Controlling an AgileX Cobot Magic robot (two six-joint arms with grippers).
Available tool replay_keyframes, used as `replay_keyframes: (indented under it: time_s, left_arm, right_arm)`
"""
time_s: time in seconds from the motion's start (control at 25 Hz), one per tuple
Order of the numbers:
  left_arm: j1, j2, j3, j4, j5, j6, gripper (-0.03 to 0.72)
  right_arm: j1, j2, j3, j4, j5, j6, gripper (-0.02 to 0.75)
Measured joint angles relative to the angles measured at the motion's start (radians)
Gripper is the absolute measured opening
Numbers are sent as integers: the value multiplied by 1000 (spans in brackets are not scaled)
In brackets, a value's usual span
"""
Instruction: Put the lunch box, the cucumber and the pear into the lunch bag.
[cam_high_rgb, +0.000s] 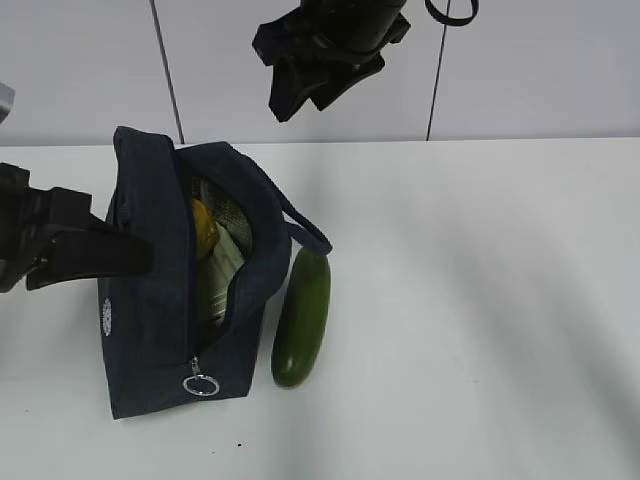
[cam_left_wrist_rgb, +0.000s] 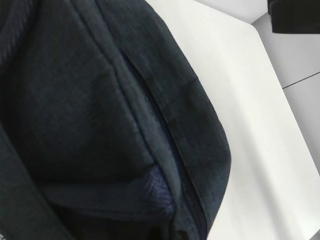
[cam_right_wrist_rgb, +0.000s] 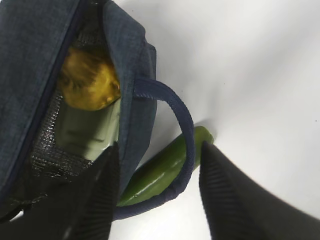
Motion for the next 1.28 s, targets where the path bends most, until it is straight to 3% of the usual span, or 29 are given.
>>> replay_keyframes:
  time_s: [0.48,0.96,1.28]
  left_arm:
    - [0,0,0,0,14,0,-14]
    - [0,0,0,0,14,0,-14]
    - [0,0,0,0,14,0,-14]
  right_arm:
    - [0,-169,93,-31,0,157,405]
    - [0,-482,599,-24,-5,180,405]
    - [0,-606,1041,186,-395,184,389]
